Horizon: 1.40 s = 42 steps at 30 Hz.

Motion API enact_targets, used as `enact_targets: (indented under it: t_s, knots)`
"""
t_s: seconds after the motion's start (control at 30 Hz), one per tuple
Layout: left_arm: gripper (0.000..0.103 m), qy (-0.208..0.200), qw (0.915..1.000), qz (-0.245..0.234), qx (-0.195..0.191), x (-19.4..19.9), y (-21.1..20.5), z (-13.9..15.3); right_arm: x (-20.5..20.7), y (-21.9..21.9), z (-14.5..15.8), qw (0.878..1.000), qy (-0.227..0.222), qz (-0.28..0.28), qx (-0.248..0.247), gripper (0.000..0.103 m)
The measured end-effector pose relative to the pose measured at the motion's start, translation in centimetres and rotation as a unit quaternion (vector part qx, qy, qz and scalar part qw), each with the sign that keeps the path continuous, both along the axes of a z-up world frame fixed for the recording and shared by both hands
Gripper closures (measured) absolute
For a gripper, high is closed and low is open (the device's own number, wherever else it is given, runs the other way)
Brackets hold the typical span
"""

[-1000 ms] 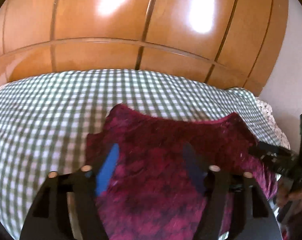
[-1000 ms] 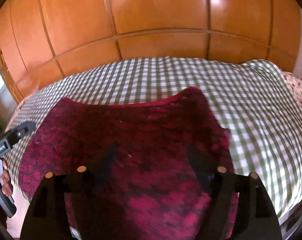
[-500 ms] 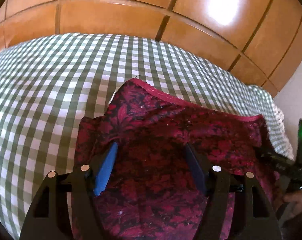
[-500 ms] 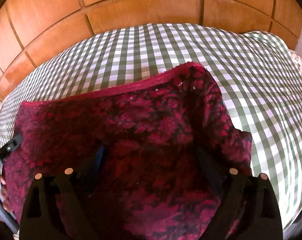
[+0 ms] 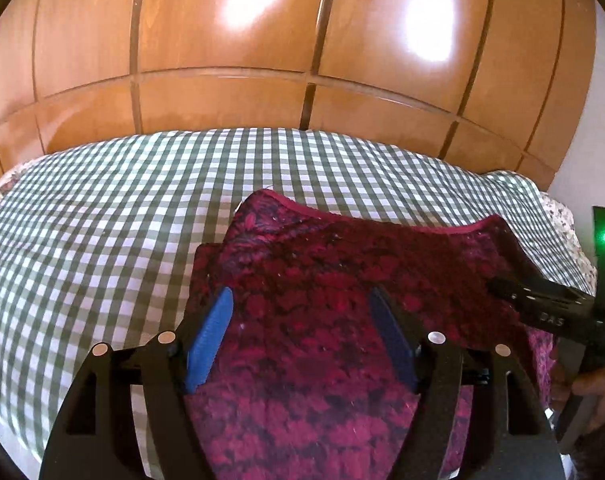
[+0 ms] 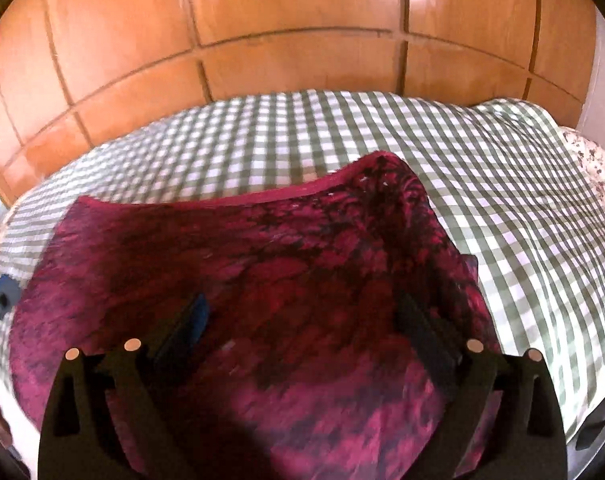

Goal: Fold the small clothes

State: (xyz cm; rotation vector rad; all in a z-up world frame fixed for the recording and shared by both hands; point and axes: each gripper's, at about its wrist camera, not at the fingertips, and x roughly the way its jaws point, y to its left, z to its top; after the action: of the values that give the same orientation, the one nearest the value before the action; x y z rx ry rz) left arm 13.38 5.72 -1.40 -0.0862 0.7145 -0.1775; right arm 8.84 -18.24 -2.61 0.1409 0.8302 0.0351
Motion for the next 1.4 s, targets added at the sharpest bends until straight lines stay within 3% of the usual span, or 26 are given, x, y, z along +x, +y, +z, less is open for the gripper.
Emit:
enact_targets:
  t_s: [0.33, 0.6, 0.67, 0.87, 1.03, 1.27, 1.4]
  knots:
    - [0.033, -0.007, 0.9997, -0.015, 0.018, -2.3, -1.2, -0.2, -5.5, 2.9, 1.2, 0.998, -0.019, 0.058, -0.014, 0.007]
    - [0.033, 0.025, 0.9989, -0.022, 0.033, -2.5, -2.2, -2.4, -7.2, 0.3, -1.9, 0.998, 0.028, 0.010, -0.059, 0.006]
    - [0.025, 0.043, 0.9980, -0.021, 0.042, -2.1, -2.5, -3.6, -7.3, -0.7, -3.3, 0.999, 0.041, 0.007, -0.034, 0.005]
    - [0.024, 0.039, 0.9980, -0.014, 0.048, -2.5, -2.9, -3.6, -8.2, -1.0, -2.5, 0.999, 0.030, 0.013, -0.019, 0.005]
    - [0.024, 0.024, 0.9988, -0.002, 0.043, -3.3, -2.5, -2.8, -9.1, -3.6, -1.5, 0.999, 0.017, -0.003, 0.032, 0.004]
    - [0.024, 0.000, 0.9999, -0.006, 0.015, -4.4, -2.1, -1.6, -10.4, -7.5, -0.5, 0.995, 0.000, -0.059, 0.081, 0.002]
    - [0.024, 0.007, 0.9999, -0.015, -0.002, -3.9, -1.9, -1.7, -10.4, -10.1, -2.5, 0.985, 0.032, -0.084, 0.145, 0.002]
